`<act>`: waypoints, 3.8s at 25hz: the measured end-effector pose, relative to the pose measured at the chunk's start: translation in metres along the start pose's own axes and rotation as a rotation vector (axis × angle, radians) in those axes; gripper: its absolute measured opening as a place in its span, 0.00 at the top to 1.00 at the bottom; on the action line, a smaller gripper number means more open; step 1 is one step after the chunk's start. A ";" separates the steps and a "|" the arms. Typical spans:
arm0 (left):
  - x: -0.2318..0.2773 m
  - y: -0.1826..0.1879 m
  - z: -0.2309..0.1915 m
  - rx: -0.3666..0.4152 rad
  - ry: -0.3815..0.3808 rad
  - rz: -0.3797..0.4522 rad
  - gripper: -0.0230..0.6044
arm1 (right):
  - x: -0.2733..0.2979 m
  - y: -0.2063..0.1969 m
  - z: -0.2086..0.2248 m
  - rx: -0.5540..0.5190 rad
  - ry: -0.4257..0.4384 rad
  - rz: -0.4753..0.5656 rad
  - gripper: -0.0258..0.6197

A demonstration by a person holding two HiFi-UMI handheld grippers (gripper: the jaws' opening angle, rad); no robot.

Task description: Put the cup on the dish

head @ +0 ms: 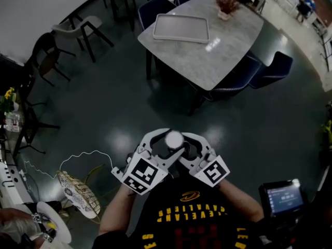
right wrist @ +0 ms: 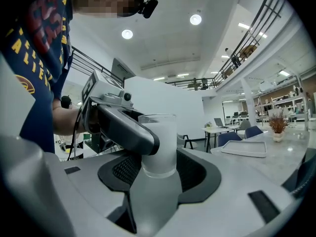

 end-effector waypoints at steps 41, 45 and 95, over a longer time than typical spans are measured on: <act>0.034 0.079 -0.319 0.052 -0.009 0.146 0.55 | 0.261 0.063 0.193 -0.025 -0.093 0.011 0.61; 0.026 0.076 -0.346 0.096 -0.034 0.157 0.55 | 0.289 0.065 0.197 -0.049 -0.147 0.008 0.61; 0.314 0.161 -0.507 0.163 -0.190 0.096 0.55 | 0.313 0.019 0.535 -0.076 -0.309 -0.169 0.61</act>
Point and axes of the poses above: the fingertips, and each gripper's own axes: x forward along the fingers, z to its right, y out of its top, the point moved 1 cm from there along -x, backward along the fingers, and after that the axes turned 1 degree about -y, right-handed, at the moved point
